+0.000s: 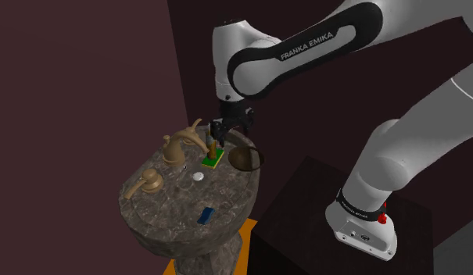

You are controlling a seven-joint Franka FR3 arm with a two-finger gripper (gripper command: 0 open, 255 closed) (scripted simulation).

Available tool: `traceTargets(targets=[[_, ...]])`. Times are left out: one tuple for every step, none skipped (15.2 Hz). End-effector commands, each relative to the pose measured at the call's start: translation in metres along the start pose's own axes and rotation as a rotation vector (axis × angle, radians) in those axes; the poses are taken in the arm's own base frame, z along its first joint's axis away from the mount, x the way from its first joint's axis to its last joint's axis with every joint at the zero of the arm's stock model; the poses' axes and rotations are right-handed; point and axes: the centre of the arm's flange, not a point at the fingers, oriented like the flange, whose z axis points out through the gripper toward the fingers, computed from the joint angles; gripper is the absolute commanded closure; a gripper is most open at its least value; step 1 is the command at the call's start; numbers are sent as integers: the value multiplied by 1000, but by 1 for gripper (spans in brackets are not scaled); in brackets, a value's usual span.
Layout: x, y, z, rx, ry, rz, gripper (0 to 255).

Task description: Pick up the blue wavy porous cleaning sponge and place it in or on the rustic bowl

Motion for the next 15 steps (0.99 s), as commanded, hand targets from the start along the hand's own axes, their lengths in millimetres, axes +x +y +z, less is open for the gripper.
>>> traceTargets(targets=[[2, -17, 21, -16, -16, 49, 0], [4, -25, 33, -24, -24, 72, 0], [6, -33, 44, -32, -32, 95, 0], [8, -41, 56, -41, -41, 118, 0], [10, -48, 67, -49, -49, 141, 0], [13, -56, 79, -57, -57, 163, 0], [15, -63, 91, -65, -65, 186, 0], [17, -70, 102, -74, -73, 209, 0], [20, -77, 114, -82, -82, 232, 0], [23, -84, 126, -90, -90, 255, 0], [25, -91, 138, -99, -98, 278, 0], [28, -97, 150, -107, -106, 300, 0], [31, -104, 162, -115, -114, 323, 0], [33, -110, 175, -123, -123, 346, 0], [36, -116, 187, -132, -131, 369, 0]])
